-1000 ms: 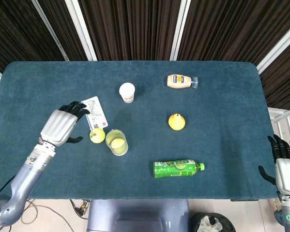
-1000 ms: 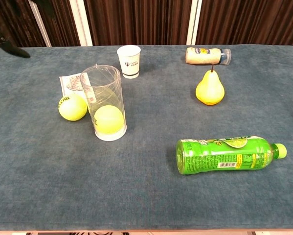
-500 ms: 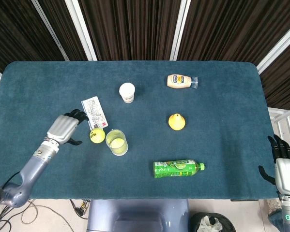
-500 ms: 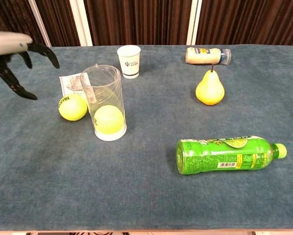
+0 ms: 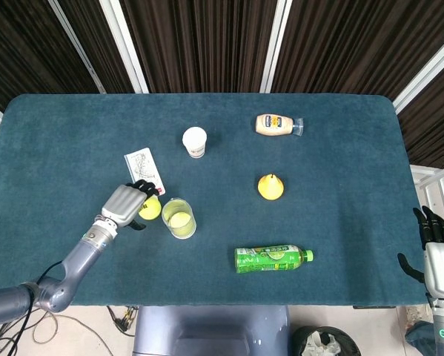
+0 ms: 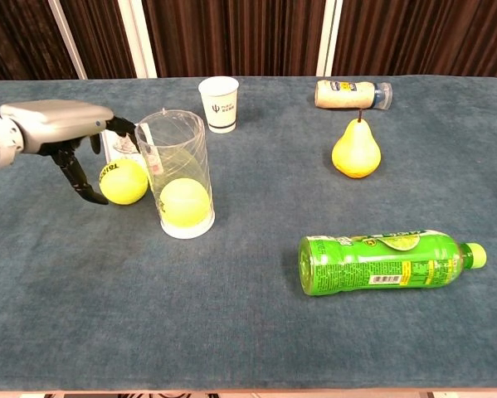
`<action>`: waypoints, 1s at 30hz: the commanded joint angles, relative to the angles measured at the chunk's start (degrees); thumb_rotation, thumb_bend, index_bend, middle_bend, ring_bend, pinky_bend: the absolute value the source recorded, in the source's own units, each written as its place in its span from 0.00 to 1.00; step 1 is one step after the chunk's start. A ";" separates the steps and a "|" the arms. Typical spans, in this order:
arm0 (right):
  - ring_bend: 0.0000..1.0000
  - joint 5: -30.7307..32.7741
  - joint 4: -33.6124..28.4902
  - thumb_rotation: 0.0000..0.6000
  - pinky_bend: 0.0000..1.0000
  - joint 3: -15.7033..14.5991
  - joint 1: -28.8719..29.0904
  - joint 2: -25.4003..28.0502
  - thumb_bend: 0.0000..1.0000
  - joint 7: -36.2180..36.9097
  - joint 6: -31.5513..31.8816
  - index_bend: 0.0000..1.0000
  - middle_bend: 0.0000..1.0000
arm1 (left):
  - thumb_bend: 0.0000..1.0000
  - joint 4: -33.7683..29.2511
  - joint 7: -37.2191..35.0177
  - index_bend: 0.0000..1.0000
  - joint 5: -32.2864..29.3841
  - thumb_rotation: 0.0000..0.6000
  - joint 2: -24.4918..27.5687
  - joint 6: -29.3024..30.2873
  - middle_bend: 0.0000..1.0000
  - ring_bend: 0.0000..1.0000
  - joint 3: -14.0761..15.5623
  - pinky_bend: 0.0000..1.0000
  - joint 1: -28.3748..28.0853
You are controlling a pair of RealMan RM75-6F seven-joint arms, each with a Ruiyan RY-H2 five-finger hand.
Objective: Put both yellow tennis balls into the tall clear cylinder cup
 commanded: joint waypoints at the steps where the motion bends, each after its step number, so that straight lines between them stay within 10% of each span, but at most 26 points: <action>1: 0.11 0.10 0.03 1.00 0.04 0.04 -0.01 -0.01 0.34 0.01 -0.02 0.08 0.08 | 0.05 1.30 2.86 0.27 -0.94 1.00 -2.06 0.23 0.20 0.17 0.28 0.36 -0.74; 20: 0.11 0.16 -0.17 1.00 0.04 0.16 0.00 0.07 0.34 0.35 -0.01 0.08 0.08 | 0.35 1.42 15.41 0.43 -6.64 1.00 -4.80 2.70 0.49 0.42 1.22 0.55 -2.02; 30: 0.11 0.19 -0.41 1.00 0.04 0.45 -0.26 0.14 0.34 0.70 0.73 0.08 0.08 | 0.40 -9.09 13.90 0.46 -3.26 1.00 2.74 9.57 0.51 0.44 -3.03 0.57 -1.26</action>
